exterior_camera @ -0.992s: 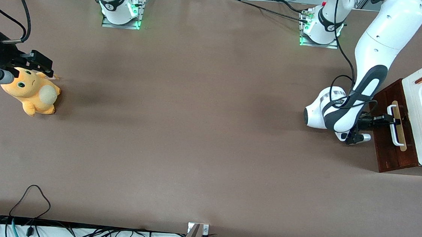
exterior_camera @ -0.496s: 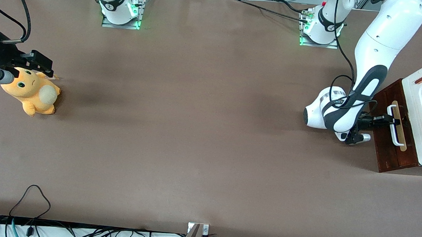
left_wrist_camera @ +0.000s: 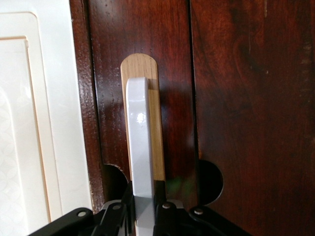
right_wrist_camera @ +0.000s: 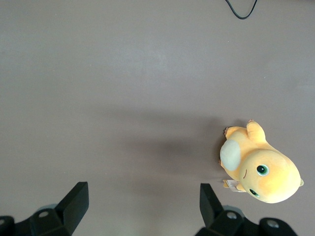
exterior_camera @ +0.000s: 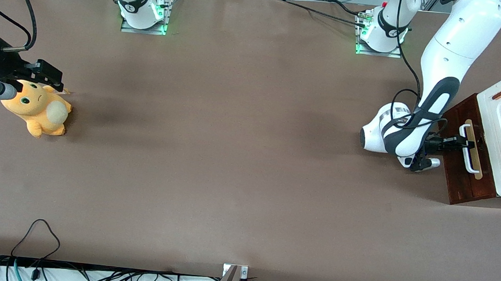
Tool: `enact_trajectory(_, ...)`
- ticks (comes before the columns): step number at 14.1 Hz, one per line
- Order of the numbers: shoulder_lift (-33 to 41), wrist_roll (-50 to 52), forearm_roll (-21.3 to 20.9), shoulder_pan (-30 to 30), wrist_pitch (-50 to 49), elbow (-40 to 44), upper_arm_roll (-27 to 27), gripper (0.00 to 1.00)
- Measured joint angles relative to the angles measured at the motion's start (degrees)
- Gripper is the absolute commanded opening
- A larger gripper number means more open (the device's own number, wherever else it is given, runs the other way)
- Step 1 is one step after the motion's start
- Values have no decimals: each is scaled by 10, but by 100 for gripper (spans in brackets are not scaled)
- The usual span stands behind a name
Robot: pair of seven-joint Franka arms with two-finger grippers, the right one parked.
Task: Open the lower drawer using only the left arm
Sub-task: 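Pull the gripped handle away from the cabinet, sliding the drawer out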
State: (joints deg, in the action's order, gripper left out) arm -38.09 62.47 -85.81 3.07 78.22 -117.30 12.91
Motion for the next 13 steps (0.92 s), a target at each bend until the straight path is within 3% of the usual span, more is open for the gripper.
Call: enact_trajectory(13,0,11,15,-41,-17,-7,59,0)
